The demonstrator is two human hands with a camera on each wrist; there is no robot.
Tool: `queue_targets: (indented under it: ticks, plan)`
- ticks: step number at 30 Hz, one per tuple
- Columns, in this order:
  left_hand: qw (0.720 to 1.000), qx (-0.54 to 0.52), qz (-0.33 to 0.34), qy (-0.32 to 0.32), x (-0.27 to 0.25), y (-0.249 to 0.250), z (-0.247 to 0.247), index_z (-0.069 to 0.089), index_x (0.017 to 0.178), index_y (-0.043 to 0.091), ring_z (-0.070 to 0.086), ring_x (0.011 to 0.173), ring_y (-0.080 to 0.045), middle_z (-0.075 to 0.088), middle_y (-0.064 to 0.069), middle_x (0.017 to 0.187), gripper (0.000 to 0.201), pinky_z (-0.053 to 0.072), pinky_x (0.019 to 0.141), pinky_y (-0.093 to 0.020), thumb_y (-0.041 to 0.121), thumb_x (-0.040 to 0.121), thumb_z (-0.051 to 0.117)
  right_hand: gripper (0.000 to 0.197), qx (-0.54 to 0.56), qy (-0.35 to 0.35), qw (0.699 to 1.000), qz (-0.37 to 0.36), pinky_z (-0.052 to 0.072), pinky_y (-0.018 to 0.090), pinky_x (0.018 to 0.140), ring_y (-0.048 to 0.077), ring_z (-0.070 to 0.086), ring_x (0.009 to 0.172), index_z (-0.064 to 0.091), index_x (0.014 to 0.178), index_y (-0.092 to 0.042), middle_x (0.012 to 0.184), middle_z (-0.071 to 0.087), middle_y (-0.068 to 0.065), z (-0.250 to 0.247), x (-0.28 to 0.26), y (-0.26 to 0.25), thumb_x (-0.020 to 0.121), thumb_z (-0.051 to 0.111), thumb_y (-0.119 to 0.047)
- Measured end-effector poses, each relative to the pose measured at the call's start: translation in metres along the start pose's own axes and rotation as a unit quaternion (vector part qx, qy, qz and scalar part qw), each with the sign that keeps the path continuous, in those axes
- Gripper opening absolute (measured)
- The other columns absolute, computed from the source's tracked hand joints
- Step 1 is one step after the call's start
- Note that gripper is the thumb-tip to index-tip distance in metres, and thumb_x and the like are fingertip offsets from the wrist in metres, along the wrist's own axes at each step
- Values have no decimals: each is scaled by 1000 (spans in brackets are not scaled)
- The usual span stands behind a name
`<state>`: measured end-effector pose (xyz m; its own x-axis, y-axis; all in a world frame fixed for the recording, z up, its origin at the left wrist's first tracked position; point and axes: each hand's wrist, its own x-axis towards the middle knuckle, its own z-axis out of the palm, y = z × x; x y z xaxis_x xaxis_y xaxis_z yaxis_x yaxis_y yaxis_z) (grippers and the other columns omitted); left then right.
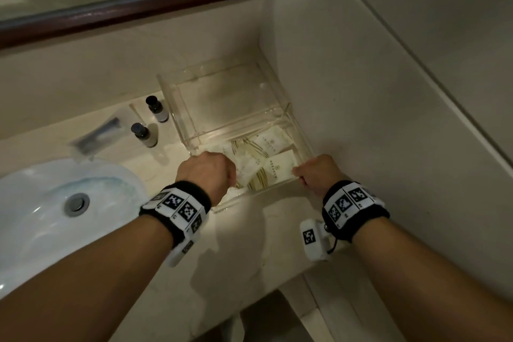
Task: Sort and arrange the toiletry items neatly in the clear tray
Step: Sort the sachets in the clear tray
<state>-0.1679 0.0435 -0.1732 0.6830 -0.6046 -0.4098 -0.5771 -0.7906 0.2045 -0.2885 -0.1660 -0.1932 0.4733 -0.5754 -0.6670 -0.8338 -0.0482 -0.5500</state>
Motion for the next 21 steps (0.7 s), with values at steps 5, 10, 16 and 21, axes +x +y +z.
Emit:
queue_targets:
  ticks: [5, 10, 16, 21]
  plan:
    - [997, 71, 7, -12, -5, 5, -1, 73, 90, 27, 66, 87, -28, 69, 1, 95, 22, 51, 71, -31, 17, 87, 54, 24, -17, 56, 998, -7, 53, 30, 73, 24, 66, 71, 63, 65, -10, 74, 68, 7, 5, 2, 4, 80, 73, -26]
    - [992, 117, 31, -36, -8, 3, -8, 71, 95, 21, 65, 92, -26, 69, 0, 99, 25, 54, 76, -33, 15, 92, 47, 23, -24, 66, 997, -11, 54, 30, 77, 24, 67, 75, 63, 66, -12, 78, 70, 6, 6, 4, 3, 81, 73, -27]
    - [997, 57, 10, -53, -2, -8, -1, 67, 97, 34, 63, 97, -24, 65, 2, 109, 34, 49, 77, -30, 5, 86, 55, 26, -29, 99, 995, -3, 48, 26, 61, 25, 61, 65, 59, 67, -7, 67, 61, 6, 8, 5, -6, 78, 73, -27]
    - [987, -151, -55, -6, 5, -20, 2, 68, 94, 39, 65, 100, -21, 68, 7, 110, 31, 50, 84, -27, 11, 81, 68, 29, 0, 119, 992, -39, 43, 22, 63, 23, 61, 74, 62, 76, -6, 82, 65, 6, 13, 3, -26, 79, 77, -31]
